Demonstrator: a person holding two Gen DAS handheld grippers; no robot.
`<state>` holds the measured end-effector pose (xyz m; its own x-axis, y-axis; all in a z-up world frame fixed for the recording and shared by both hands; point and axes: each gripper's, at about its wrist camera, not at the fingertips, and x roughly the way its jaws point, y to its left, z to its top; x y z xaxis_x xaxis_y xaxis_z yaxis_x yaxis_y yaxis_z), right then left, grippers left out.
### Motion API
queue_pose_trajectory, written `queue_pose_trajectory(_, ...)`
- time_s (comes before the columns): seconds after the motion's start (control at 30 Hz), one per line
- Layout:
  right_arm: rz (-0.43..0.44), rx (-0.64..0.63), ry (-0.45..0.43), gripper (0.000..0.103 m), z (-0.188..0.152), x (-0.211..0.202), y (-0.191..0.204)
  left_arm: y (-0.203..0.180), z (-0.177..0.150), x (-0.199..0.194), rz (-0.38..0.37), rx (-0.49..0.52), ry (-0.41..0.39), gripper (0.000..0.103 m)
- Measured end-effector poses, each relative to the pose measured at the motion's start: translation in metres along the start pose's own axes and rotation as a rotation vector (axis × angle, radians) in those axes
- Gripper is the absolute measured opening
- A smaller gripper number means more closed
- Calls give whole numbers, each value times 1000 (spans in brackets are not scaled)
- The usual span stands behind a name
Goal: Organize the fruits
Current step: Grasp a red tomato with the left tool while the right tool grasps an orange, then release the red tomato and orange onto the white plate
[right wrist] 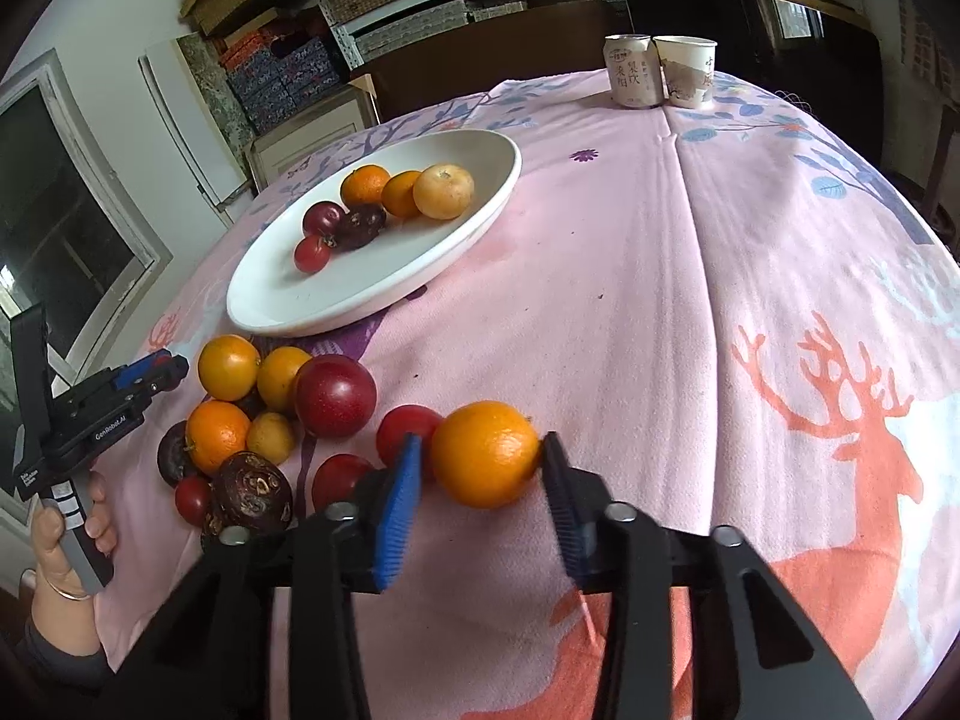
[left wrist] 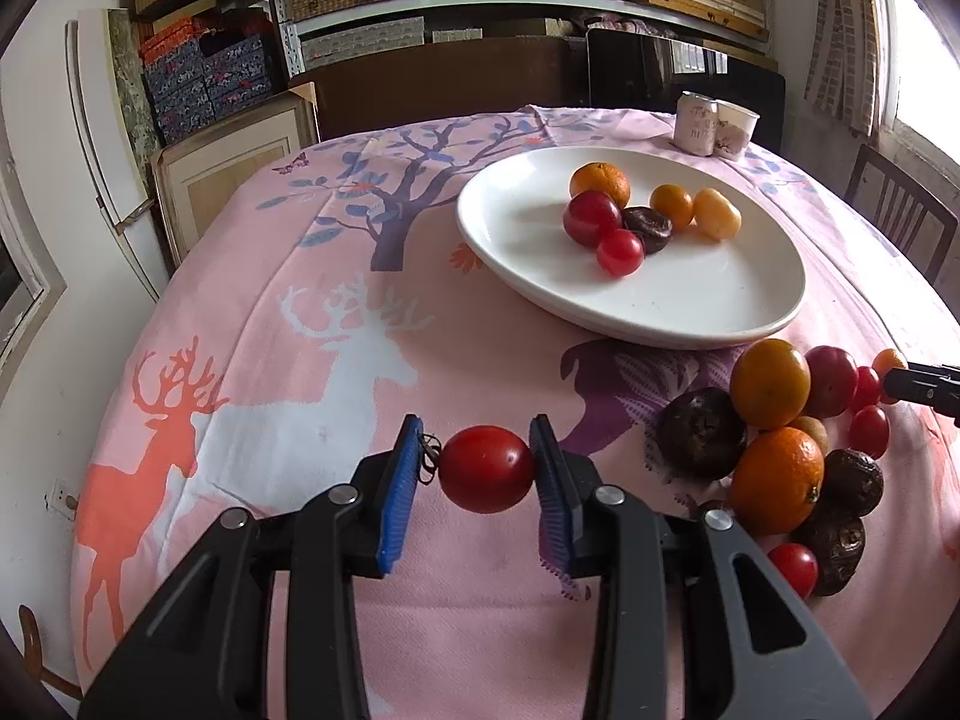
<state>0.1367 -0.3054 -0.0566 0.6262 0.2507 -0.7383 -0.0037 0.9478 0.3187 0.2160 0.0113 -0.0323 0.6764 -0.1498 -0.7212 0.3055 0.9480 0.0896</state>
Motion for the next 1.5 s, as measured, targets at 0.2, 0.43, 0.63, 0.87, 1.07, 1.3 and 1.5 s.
queue_pose_trajectory(0.2, 30, -15, -69, 38, -1, -13, 3, 3, 1, -4, -17, -17, -17, 36)
queue_pose_trajectory(0.43, 49, -68, -116, 38, 41, -23, 24, 0, 30, -3, -101, -46, -21, 36)
queue_pose_trajectory(0.63, 78, -50, -143, 38, 100, -10, 44, -10, 75, -9, -104, -56, -81, 36)
queue_pose_trajectory(0.87, 118, -79, -127, 38, 76, -1, 53, 0, 29, -8, 1, 38, 7, 78)
queue_pose_trajectory(1.07, 117, -52, -90, 38, 62, 13, 44, 13, -5, 25, 17, 14, 129, 48)
queue_pose_trajectory(1.3, 103, -59, -100, 38, 56, 9, 39, 14, -1, 11, -54, -26, 91, 34)
queue_pose_trajectory(1.5, 102, -56, -102, 38, 79, 8, 40, -15, 46, -23, -110, 4, -44, 34)
